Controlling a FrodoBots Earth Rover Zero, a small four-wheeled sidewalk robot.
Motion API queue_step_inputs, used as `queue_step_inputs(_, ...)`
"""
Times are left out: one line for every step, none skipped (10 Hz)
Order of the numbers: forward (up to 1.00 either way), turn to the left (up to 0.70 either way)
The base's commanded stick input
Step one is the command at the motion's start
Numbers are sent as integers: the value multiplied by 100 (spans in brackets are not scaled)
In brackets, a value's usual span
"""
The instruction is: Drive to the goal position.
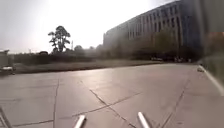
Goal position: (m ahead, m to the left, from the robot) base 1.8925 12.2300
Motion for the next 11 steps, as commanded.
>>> queue_step_inputs(70,35)
queue_step_inputs(70,35)
queue_step_inputs(70,35)
queue_step_inputs(70,35)
queue_step_inputs(70,35)
queue_step_inputs(70,35)
queue_step_inputs(70,35)
queue_step_inputs(70,35)
queue_step_inputs(70,35)
queue_step_inputs(70,35)
queue_step_inputs(70,35)
